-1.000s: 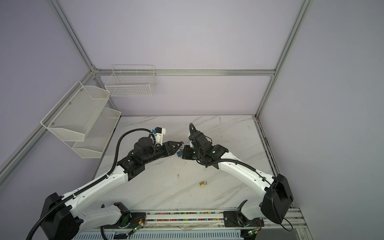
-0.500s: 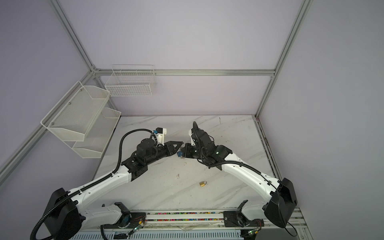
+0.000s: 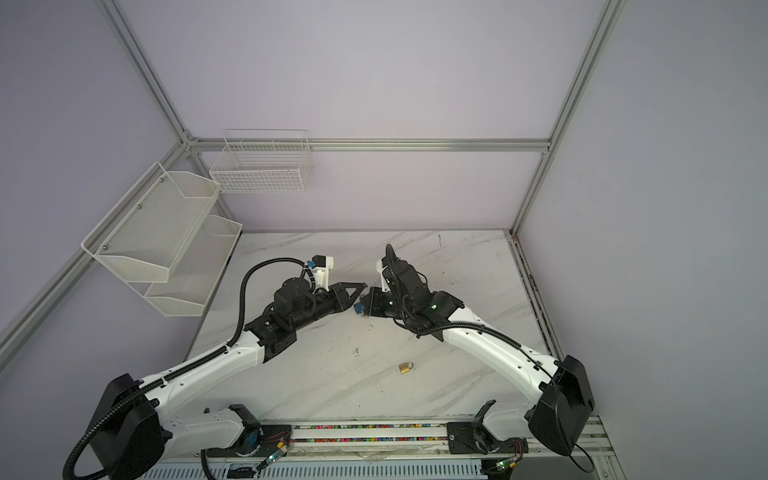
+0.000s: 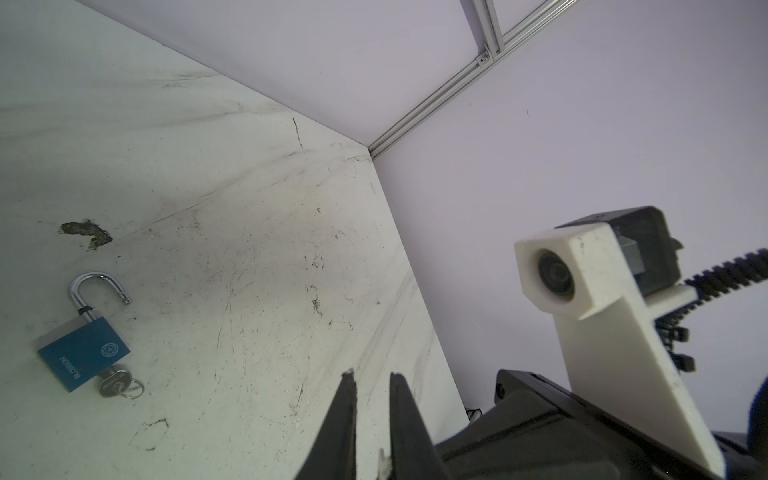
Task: Unlock with the key
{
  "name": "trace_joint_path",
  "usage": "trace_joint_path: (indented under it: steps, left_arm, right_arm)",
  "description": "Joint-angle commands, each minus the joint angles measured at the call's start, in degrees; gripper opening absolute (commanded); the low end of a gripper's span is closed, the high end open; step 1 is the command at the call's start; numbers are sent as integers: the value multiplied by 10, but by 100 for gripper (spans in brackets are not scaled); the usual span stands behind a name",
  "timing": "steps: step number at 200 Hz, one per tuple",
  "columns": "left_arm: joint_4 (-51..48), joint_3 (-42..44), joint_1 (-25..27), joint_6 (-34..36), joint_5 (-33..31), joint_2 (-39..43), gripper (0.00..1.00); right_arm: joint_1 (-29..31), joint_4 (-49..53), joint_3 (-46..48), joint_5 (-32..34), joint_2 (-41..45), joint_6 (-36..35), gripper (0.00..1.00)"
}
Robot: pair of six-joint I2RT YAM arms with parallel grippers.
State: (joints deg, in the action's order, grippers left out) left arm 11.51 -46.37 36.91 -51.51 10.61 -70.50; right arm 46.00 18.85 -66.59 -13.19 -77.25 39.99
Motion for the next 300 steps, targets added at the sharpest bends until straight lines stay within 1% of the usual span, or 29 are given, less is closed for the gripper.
trace_joint_path:
  steps: [1,19,40,55,110,122,135,154,165,176,197,209,226,247,258,278,300]
  left_arm:
    - [35,17,3,1,-4,0,15]
    - [35,16,3,2,-2,-1,11]
    - [33,18,3,-1,0,-3,10]
    - [29,19,3,0,-2,-3,6]
    - [14,9,3,4,-3,-9,6]
    - [12,6,3,5,1,-12,5]
    - [15,5,3,1,2,-12,0]
    - [25,5,3,-1,2,-9,0]
    - [32,3,3,0,4,-8,0]
    - [46,3,3,5,9,-6,0]
    - [69,-2,2,18,27,-5,0]
    - [66,-14,-1,31,41,-2,0]
    - [32,-42,-5,51,60,5,0]
    - [17,-67,-16,70,98,12,0]
    - [8,-82,-22,78,117,13,0]
    - [1,-101,-31,83,142,13,0]
    - [12,-109,-38,83,160,13,0]
  right_arm:
    - [-3,-9,9,-5,3,0,0]
    - [-3,-10,12,-4,4,-1,0]
    - [-4,-9,9,-2,5,-2,0]
    - [-4,-9,8,-2,5,-2,0]
    - [-6,-8,5,8,14,-5,0]
    - [-6,-6,4,9,15,-6,0]
    - [-7,-5,5,12,16,-6,0]
    - [-7,-5,8,16,21,-10,0]
    - [-8,-11,11,21,27,-16,5]
    - [-10,-16,9,25,29,-20,12]
    - [-16,-10,4,25,33,-31,22]
    - [-21,-10,6,21,42,-38,27]
    - [-30,-26,17,-3,65,-62,32]
    - [-36,-79,42,-53,100,-75,45]
    - [-43,-103,50,-82,111,-81,48]
    - [-57,-144,60,-151,115,-94,50]
    - [-78,-191,84,-233,116,-92,50]
